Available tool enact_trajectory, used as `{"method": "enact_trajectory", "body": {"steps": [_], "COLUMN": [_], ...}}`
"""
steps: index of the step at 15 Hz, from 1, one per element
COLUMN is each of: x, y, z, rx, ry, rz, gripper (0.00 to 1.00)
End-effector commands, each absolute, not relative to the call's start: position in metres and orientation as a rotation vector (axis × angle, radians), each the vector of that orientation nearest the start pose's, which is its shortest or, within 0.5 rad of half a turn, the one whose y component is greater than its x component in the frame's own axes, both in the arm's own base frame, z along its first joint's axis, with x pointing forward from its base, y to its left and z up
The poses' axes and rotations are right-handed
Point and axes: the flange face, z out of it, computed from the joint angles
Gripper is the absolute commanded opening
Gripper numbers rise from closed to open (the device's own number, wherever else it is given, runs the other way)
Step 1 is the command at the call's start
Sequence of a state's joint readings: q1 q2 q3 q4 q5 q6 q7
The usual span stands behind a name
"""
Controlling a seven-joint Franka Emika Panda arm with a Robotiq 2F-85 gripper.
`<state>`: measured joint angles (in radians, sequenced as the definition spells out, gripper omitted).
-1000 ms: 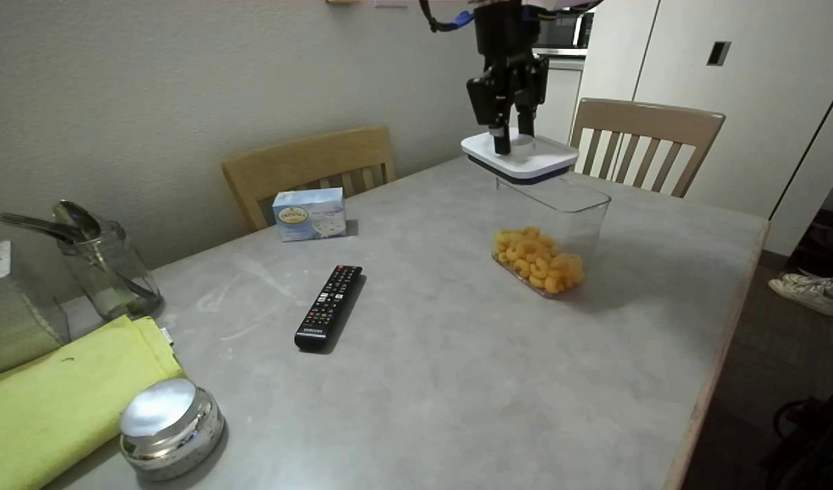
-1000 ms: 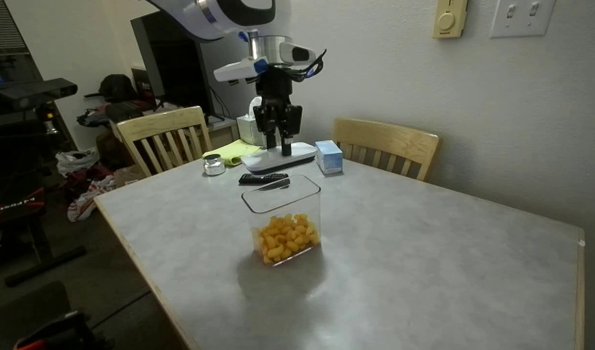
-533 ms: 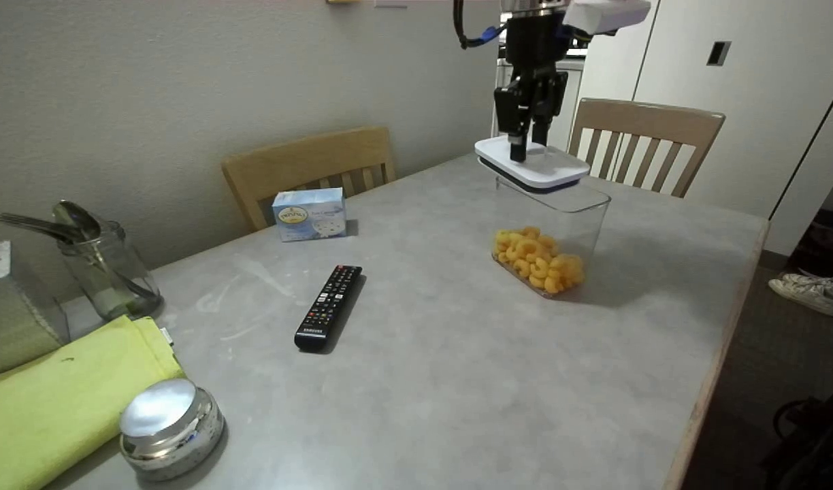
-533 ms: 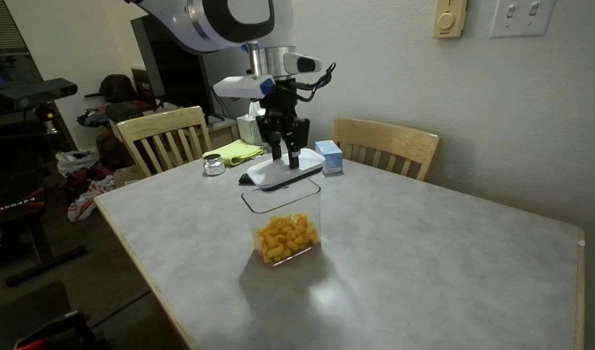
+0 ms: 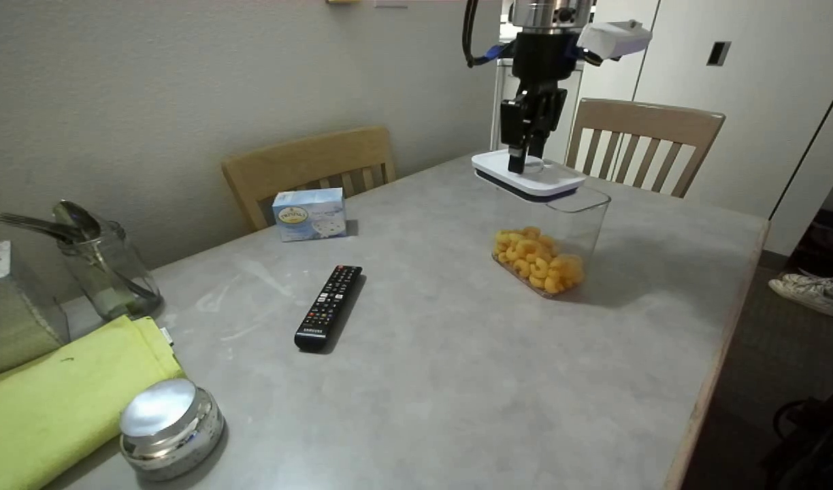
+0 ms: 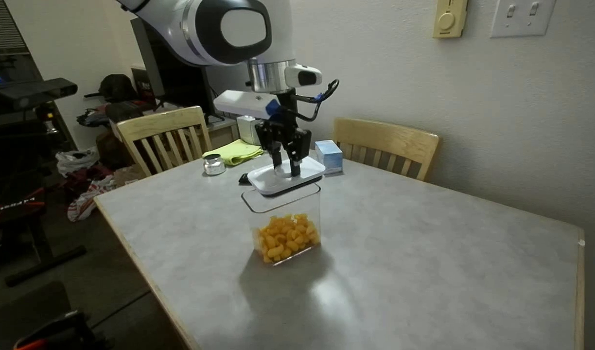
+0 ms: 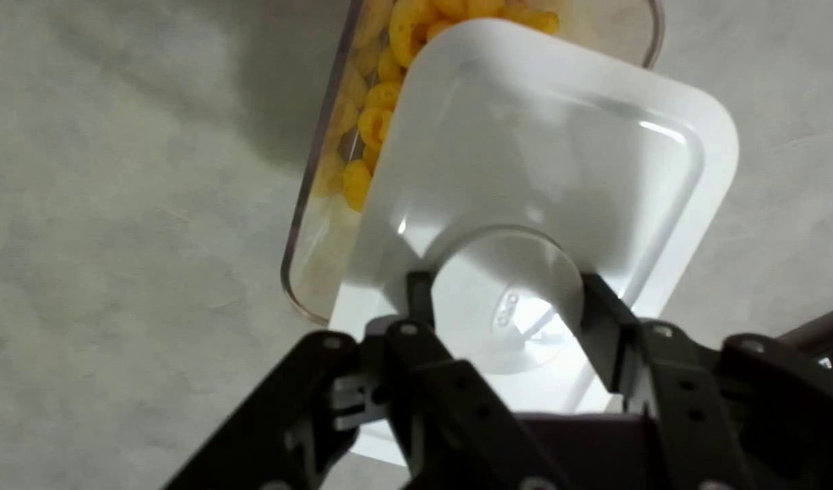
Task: Use the lid to close the container
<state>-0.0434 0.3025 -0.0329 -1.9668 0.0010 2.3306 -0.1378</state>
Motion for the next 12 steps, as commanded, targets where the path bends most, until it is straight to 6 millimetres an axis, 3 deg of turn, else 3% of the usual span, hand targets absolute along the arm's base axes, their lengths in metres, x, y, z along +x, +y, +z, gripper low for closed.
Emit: {"method": "enact_trajectory", "body": {"steps": [1, 12], "x": [0.596, 0.567], "y": [-0.048, -0.057], "z": [0.332, 0.345], "rx": [-3.149, -3.168], "ry": [-0.115, -0.079], "rz": [-0.123, -0.104], "gripper": [0.29, 0.29]}}
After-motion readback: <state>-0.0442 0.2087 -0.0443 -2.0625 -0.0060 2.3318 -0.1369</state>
